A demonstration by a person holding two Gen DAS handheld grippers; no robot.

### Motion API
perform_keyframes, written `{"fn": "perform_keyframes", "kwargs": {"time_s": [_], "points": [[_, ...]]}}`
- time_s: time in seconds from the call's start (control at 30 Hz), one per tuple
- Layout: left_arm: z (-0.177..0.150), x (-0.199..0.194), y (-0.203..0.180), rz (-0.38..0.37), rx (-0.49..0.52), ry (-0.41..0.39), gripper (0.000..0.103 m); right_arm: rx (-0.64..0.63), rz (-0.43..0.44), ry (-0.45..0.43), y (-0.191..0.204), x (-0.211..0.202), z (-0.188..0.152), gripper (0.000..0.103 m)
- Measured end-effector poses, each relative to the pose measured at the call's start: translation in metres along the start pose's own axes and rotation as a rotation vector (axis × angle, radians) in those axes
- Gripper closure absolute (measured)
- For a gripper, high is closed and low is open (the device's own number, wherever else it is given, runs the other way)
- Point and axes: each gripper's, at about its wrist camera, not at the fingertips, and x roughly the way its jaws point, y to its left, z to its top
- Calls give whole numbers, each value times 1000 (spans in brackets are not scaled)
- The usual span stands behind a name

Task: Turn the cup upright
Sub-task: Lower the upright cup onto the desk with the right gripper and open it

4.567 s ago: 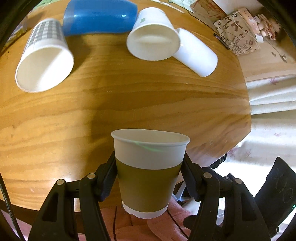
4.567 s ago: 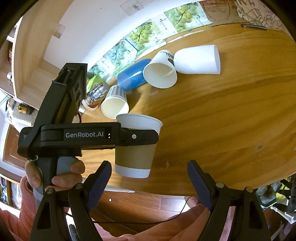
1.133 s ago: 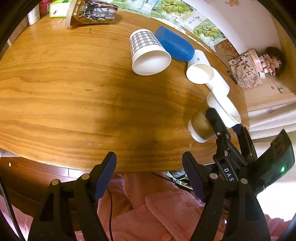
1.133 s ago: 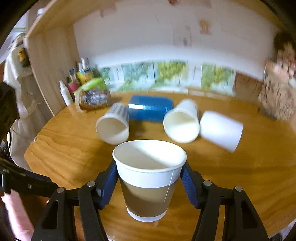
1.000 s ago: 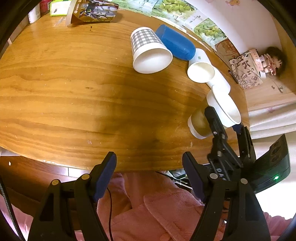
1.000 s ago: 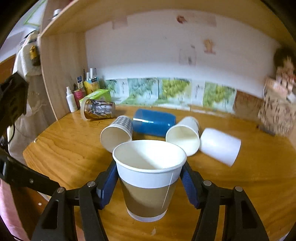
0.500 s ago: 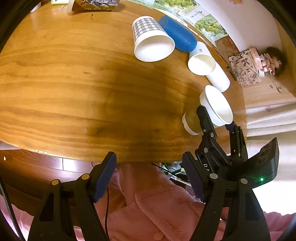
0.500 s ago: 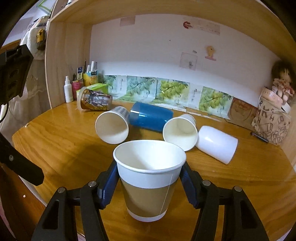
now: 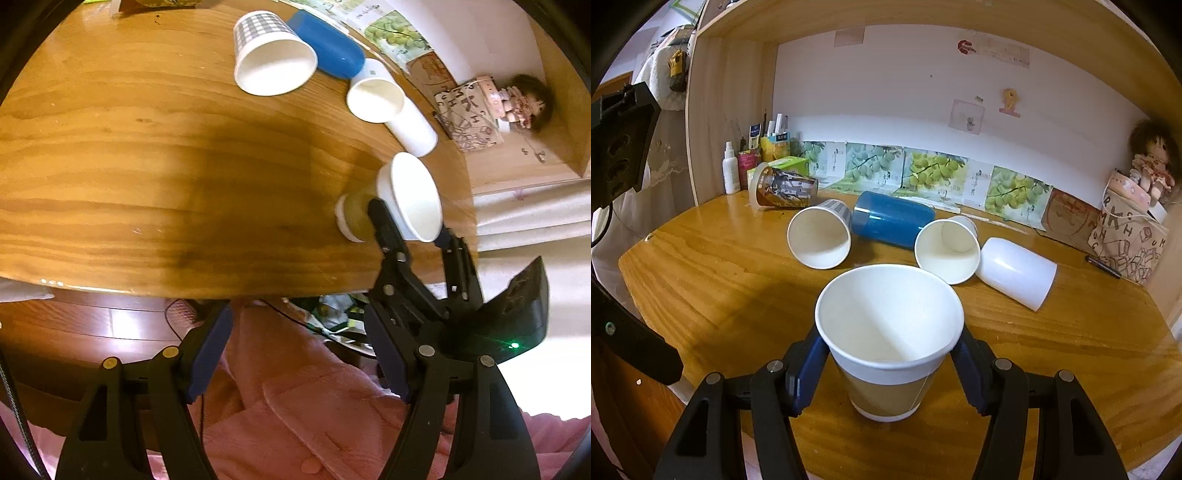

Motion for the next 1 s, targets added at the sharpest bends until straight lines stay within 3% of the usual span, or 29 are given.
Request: {"fn": "perform_keyframes", "kwargs": {"time_s": [0.17, 0.47, 0.6, 0.73, 1.0], "points": [[-9, -1, -6, -43, 1, -8, 26, -6, 15, 12, -2, -2, -2, 39], [-21, 5, -19, -12, 10, -3, 26, 41, 72, 41, -13, -1, -2, 36], [-30, 1, -20, -17, -16, -49, 26, 25, 92, 39, -9, -4, -4, 34], [-43, -2, -19, -40, -47, -91, 25, 22, 103, 36, -9, -9, -8, 23], [-75, -1, -22, -15, -102, -136, 24, 6, 141, 73, -11, -35, -21, 23]]}}
